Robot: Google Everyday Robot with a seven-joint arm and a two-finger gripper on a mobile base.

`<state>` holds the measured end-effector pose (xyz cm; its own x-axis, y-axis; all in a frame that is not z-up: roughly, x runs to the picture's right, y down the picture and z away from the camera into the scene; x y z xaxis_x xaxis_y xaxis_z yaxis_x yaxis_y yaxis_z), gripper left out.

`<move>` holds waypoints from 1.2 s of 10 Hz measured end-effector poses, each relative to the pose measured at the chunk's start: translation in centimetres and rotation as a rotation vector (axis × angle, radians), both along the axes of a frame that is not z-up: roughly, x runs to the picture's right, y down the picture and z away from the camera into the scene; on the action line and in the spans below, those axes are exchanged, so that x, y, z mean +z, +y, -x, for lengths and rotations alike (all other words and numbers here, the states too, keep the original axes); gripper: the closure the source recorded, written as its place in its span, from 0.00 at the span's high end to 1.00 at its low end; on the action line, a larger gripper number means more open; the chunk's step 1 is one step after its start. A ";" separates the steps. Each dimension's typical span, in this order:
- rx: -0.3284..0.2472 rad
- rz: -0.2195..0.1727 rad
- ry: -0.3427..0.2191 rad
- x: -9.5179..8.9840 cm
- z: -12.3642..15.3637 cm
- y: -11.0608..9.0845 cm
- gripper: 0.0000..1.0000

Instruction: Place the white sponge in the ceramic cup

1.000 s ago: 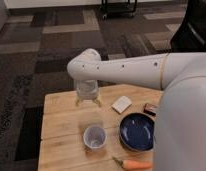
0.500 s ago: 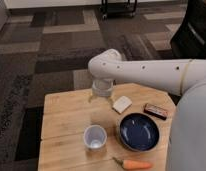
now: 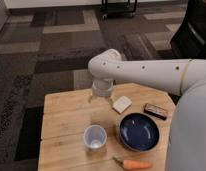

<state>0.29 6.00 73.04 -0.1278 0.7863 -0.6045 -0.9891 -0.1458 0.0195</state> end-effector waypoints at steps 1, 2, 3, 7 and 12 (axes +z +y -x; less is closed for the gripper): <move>-0.001 0.000 0.000 0.0 0.0 0.0 0.65; -0.001 0.000 -0.001 0.0 0.1 0.0 0.65; -0.002 0.002 -0.001 0.1 0.1 0.1 0.65; -0.001 0.003 0.000 0.1 0.1 0.1 0.65; 0.073 -0.012 0.037 0.6 -1.4 -0.6 0.65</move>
